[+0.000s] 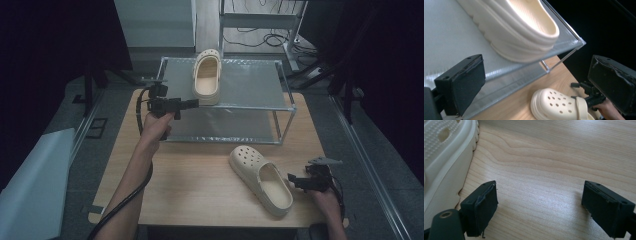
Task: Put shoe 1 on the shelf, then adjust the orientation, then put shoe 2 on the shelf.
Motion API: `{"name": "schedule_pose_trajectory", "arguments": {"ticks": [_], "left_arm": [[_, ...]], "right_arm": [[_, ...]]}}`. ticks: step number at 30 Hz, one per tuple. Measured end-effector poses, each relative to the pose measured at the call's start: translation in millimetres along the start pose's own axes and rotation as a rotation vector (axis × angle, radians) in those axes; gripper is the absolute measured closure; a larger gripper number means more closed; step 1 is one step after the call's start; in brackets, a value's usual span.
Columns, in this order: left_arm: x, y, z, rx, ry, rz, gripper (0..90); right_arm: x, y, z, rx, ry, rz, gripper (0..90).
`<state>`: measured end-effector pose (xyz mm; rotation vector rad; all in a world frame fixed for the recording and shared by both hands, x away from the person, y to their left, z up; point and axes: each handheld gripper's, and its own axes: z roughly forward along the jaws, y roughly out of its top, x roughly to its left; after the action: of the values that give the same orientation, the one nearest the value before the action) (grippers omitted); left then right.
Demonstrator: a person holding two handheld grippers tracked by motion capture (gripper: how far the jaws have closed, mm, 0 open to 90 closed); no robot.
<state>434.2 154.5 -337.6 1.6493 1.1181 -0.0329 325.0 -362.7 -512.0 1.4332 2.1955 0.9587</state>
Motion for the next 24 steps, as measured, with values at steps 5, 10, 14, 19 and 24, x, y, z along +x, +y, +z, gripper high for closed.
{"name": "schedule_pose_trajectory", "arguments": {"ticks": [5,10,14,19,24], "left_arm": [[-0.8,-11.0,-3.2,-0.003,-0.014,0.001,1.4],[-0.3,-21.4,-6.7,-0.005,-0.028,0.001,1.7],[-0.9,-29.0,-8.6,-0.006,-0.032,0.004,2.4],[-1.0,-41.2,-9.8,0.001,-0.026,0.017,2.5],[1.5,-52.9,-10.5,0.001,-0.017,0.033,2.5]], "right_arm": [[1.1,0.6,0.2,-0.001,-0.001,-0.002,13.0],[0.8,0.4,0.0,0.000,-0.001,-0.002,13.0],[0.9,0.4,0.1,0.001,-0.001,-0.003,13.0],[1.2,0.3,-0.2,0.000,-0.001,-0.001,13.0],[2.3,0.7,-0.5,0.003,-0.004,-0.002,13.0]]}}
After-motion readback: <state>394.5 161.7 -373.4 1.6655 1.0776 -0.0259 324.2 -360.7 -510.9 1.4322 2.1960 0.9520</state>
